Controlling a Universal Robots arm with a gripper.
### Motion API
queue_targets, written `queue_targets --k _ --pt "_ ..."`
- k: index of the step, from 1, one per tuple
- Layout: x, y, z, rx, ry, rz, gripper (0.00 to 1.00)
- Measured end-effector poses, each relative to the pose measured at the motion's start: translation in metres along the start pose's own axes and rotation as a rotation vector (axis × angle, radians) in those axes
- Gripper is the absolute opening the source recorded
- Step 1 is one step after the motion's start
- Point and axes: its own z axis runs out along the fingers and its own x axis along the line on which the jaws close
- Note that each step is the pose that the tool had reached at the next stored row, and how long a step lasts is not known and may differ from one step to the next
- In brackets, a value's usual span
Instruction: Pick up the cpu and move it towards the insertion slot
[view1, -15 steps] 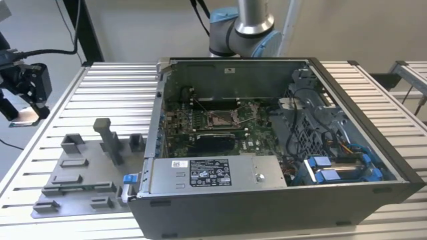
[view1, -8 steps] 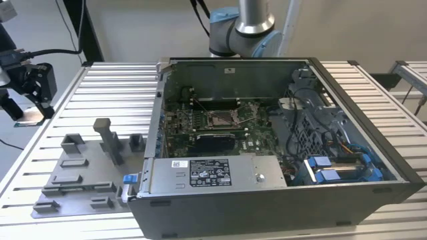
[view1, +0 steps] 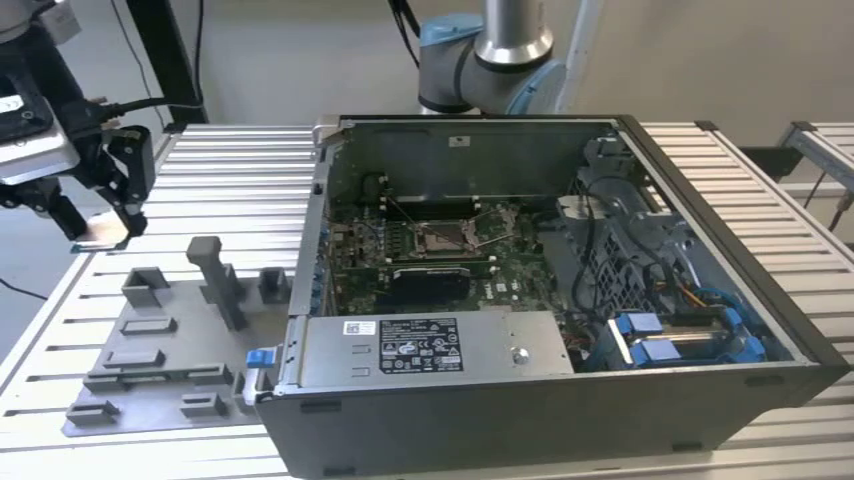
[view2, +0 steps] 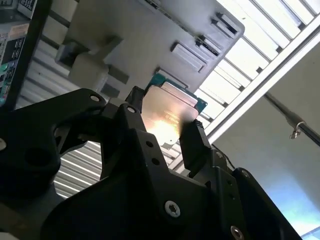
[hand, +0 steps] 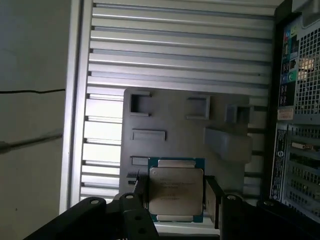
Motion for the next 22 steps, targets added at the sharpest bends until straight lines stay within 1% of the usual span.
queue_targets --k 4,6,8,11,13,15,22 --pt "-0.0134 -0.0007 0.0001 0.0000 0.0004 0.000 0.00" --pt "-0.0190 -0.0010 0.0001 0.0001 0.0005 0.000 0.00" --pt "-0.0224 -0.0012 -0.0008 -0.0003 0.0004 0.000 0.00" --pt "-0.0243 -0.0011 -0.0057 -0.0016 0.0004 0.000 0.00" --pt "-0.0269 -0.0012 -0.0066 -0.0020 0.0003 0.000 0.00" --pt "-0.0309 -0.0014 -0.0068 -0.0019 0.0003 0.000 0.00" --pt "-0.0492 -0.0024 -0.0069 -0.0022 0.0003 0.000 0.00"
